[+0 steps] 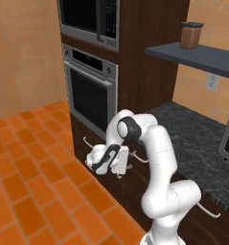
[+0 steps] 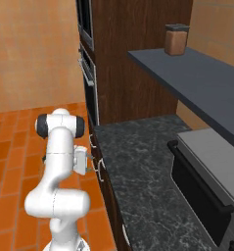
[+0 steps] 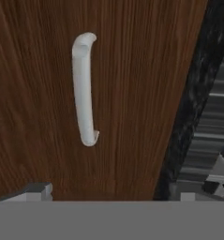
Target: Take a straw from the drawer in front and place it inside the glass cup on the dining counter.
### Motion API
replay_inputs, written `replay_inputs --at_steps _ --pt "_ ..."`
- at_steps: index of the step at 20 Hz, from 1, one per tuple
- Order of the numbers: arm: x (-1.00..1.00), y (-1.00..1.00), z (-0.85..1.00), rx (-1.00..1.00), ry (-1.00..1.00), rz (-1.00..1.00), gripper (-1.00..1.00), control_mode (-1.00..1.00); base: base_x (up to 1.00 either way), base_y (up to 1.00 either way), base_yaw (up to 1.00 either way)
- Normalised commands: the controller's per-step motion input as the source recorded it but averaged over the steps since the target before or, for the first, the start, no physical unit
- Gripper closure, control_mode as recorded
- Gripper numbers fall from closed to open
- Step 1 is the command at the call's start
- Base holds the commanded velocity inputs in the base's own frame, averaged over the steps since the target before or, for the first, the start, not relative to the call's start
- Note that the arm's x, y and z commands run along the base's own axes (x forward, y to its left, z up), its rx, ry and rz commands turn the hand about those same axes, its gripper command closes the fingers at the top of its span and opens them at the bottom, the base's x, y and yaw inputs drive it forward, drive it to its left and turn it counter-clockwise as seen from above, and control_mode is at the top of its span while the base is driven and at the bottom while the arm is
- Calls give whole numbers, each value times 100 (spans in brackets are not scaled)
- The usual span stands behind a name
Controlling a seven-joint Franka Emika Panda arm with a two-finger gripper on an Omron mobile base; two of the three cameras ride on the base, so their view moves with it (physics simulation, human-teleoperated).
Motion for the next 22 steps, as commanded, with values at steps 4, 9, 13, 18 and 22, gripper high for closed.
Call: replay_inputs --at_steps 4,9,13,18,22 --pt "5 -62 0 6 -14 -11 -100 -100 0 0 0" --pt "0 -47 -7 8 -21 0 -100 -100 0 0 0" --pt "2 -28 -13 7 -12 1 -100 -100 0 0 0" --pt "3 -17 -20 2 -12 5 -100 -100 0 0 0" --pt "5 -13 -25 0 -5 21 -100 -100 0 0 0"
